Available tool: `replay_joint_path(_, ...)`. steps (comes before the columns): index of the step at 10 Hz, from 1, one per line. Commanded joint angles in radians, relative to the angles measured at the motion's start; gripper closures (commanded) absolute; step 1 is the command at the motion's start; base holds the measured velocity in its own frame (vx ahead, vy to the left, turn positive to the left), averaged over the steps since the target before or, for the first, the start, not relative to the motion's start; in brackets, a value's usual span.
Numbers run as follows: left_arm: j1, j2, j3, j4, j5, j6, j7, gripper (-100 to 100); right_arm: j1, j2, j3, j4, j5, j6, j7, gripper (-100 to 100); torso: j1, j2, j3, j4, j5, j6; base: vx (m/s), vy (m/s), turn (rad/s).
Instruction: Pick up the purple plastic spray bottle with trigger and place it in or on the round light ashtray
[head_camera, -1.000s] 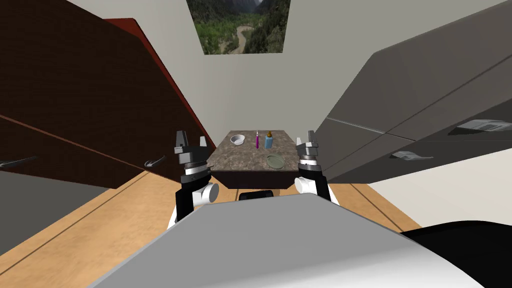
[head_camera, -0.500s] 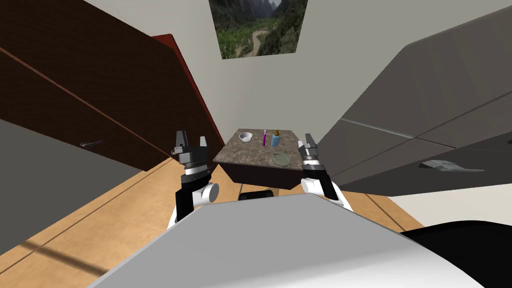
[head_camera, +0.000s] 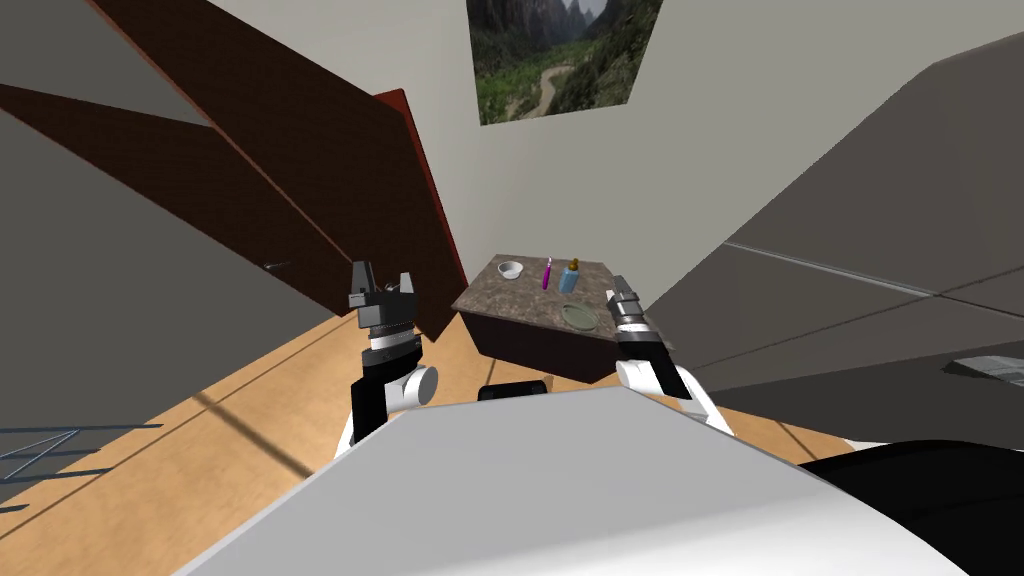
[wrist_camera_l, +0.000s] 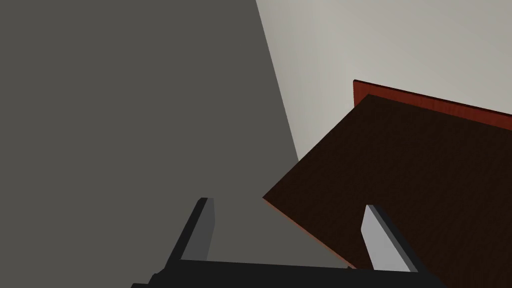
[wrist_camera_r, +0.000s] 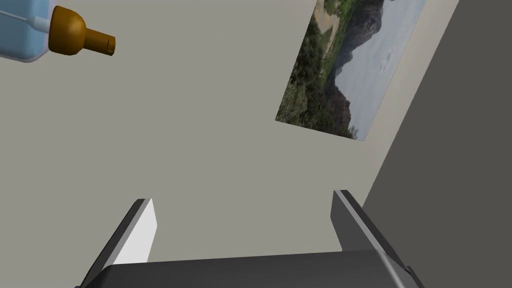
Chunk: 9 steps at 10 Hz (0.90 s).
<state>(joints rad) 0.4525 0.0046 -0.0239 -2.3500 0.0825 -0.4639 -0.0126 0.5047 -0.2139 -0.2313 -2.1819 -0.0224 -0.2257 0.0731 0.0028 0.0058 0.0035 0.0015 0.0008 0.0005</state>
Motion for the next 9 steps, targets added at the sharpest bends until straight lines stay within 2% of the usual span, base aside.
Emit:
replay_joint_path(1, 0.000, 0.000, 0.000, 0.000, 0.000, 0.000, 0.000, 0, -0.007, -0.015, -0.031, 0.032, 0.005, 0.026, 0.009, -100, 0.000, 0.000, 0.000, 0.000, 0.000, 0.000, -0.039, 0.059, 0.164)
replay_joint_path(5, 0.000, 0.000, 0.000, 0.000, 0.000, 0.000, 0.000, 0, 0.000, -0.057, -0.133, 0.117, 0.028, 0.122, 0.053, -100, 0.003, -0.001, -0.001, 0.000, 0.001, -0.001, -0.054, 0.106, 0.361)
replay_joint_path(9, 0.000, 0.000, 0.000, 0.000, 0.000, 0.000, 0.000, 0, 0.004, -0.102, -0.230, 0.222, 0.061, 0.218, 0.116, -100, 0.001, -0.004, -0.002, -0.001, 0.000, -0.001, -0.011, 0.091, 0.337)
